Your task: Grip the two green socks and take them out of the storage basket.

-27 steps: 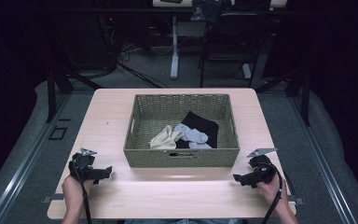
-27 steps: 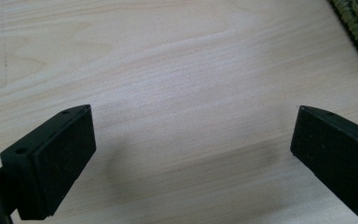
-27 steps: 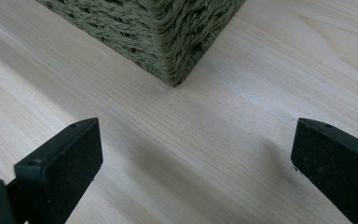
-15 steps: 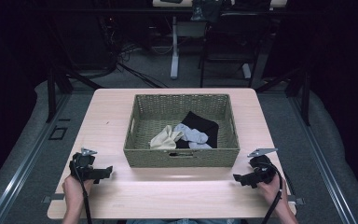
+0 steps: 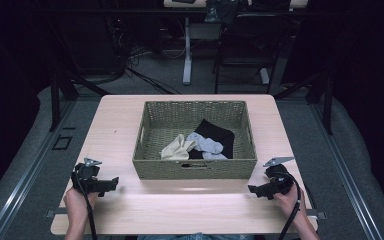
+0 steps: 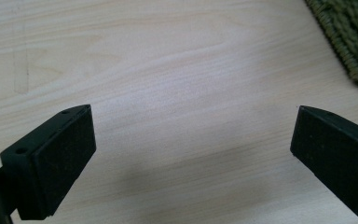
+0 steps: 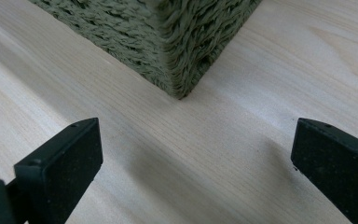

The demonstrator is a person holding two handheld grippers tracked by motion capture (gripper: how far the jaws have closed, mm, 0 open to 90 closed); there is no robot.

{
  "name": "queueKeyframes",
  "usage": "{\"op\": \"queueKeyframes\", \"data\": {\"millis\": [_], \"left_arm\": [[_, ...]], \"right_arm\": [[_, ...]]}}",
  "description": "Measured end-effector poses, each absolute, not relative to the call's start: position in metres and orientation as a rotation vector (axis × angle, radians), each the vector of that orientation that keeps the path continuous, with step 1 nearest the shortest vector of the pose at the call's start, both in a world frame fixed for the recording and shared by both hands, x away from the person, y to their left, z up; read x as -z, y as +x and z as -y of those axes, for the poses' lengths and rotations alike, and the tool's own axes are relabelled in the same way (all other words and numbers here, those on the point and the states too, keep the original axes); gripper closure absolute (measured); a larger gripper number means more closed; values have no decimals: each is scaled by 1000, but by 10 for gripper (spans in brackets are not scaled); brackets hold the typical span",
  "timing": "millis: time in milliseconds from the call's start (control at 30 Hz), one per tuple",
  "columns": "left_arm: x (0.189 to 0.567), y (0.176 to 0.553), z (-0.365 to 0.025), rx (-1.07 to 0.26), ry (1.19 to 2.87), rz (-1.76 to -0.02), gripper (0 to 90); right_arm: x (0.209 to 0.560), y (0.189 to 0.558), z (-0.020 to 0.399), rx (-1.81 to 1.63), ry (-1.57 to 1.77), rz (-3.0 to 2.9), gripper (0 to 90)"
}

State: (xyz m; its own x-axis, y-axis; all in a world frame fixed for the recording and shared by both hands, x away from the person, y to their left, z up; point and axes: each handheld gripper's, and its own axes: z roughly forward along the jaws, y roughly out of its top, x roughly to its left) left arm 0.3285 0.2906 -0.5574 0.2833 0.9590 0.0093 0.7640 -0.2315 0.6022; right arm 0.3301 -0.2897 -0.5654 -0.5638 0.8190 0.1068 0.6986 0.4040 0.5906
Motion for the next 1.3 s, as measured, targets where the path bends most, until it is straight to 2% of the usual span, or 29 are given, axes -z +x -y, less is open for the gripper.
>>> {"op": "queueKeyframes", "data": {"millis": [433, 867, 1300], "left_arm": [[536, 325, -286, -529, 2009, -1492, 0], [497, 320, -270, -483, 1972, -1401, 0], [454, 338, -244, -470, 1976, -1301, 0]], "right_arm": [[565, 330, 289, -883, 1347, -2462, 13], [564, 327, 287, -871, 1340, -2458, 14], [565, 327, 288, -859, 1345, -2449, 14]]}}
